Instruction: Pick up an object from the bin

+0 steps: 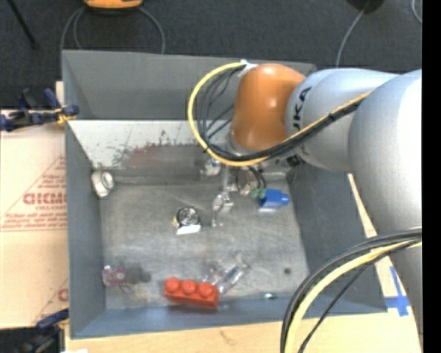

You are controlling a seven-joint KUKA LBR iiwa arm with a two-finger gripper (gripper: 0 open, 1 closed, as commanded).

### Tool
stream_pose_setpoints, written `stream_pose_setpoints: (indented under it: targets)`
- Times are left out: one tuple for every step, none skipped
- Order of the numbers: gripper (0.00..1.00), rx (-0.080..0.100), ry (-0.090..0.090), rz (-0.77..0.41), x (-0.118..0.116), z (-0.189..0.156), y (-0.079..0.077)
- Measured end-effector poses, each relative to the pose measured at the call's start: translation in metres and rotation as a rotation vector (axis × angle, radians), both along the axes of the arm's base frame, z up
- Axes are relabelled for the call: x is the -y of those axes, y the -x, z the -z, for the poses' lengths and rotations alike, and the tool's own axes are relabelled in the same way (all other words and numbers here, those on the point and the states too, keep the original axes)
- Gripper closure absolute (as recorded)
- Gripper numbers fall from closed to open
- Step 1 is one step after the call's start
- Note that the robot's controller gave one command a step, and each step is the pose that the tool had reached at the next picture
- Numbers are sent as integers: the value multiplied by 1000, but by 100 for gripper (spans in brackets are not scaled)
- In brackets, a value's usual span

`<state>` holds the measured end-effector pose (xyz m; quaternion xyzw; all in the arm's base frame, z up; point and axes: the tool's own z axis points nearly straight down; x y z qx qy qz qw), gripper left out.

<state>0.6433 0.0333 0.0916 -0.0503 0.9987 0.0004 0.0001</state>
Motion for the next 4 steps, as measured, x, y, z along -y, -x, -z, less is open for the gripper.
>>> stream_pose_setpoints:
  targets:
    - [0, 3, 2, -227, -21, 11, 71]
    - [0, 16, 8, -820, -64, 16, 57]
    - [0, 9, 8, -1143, -87, 17, 42]
    - [100, 18, 2, -1138, -91, 14, 41]
